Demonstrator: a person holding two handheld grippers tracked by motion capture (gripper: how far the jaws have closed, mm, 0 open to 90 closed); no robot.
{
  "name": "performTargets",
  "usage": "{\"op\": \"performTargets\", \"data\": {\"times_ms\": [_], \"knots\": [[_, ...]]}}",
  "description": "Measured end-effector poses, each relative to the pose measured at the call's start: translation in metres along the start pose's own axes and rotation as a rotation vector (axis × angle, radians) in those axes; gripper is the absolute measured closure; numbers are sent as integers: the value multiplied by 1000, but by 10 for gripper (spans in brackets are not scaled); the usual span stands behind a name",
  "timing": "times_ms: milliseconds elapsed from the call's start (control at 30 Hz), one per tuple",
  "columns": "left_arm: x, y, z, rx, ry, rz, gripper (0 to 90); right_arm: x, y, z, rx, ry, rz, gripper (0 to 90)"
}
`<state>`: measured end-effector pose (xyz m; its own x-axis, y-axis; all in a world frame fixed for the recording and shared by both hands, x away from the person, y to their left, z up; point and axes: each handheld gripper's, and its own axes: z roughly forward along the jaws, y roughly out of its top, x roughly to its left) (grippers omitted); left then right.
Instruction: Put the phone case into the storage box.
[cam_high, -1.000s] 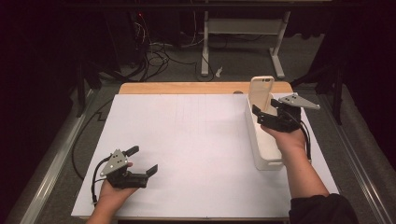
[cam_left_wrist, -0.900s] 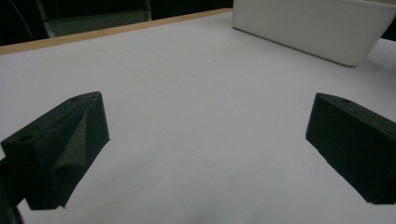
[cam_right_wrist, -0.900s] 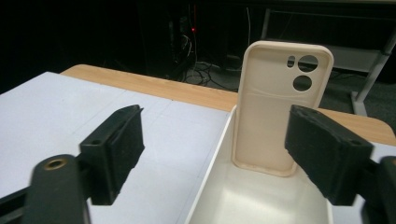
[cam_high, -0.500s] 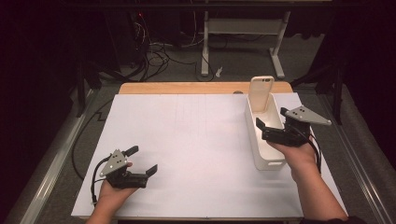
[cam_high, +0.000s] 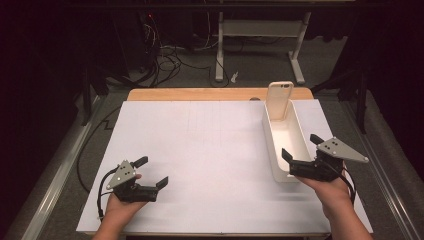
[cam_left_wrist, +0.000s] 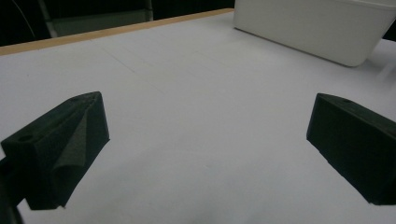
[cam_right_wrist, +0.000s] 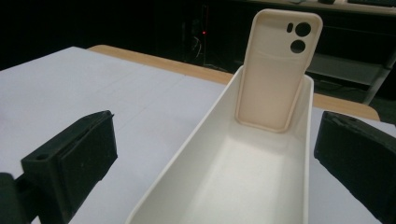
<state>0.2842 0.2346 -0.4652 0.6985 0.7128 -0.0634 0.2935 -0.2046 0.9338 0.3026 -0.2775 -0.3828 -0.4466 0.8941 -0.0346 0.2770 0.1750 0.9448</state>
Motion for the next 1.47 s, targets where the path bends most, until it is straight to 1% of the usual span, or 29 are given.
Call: {"op": "performTargets", "data": {"times_ms": [100, 167, 200, 233, 300, 400, 433, 500, 567, 633, 700, 767, 933, 1467], "knots": [[0, 0, 0, -1, 3, 0, 3, 0, -9, -6, 7, 11, 0, 0], [0, 0, 0, -1, 4, 0, 2, -1, -16, -11, 6, 2, -3, 0], [0, 0, -1, -1, 4, 0, 2, -4, -24, -15, 1, -1, 8, 0], [0, 0, -1, 0, 5, 1, 2, -4, -24, -15, 1, -1, 8, 0], [0, 0, -2, 3, 8, 2, 2, -7, -32, -20, -1, -4, 14, 0], [-2, 1, -8, -8, 9, 6, 2, -9, -43, -27, -24, -16, 22, 0], [-2, 0, -10, -6, 6, 7, 2, -10, -46, -30, -31, -10, 37, 0], [-1, 0, -10, 2, 10, 11, 2, -10, -50, -32, -39, 3, 49, 0], [0, -1, -9, -1, 10, 0, 2, -8, -50, -33, -38, 9, 45, 0], [-1, -1, -7, 9, 9, 5, 2, -7, -50, -33, -47, 2, 44, 0], [-2, -2, -5, 21, 6, 12, 2, -8, -50, -33, -55, 4, 58, 0], [-2, -2, -3, 26, 5, 14, 2, -9, -51, -33, -50, 2, 57, 0], [0, -3, -4, 25, 12, 6, 2, -8, -53, -30, -39, 5, 60, 0], [-1, -4, -4, 19, 16, -1, 2, -8, -53, -32, -49, -3, 62, 0]]}}
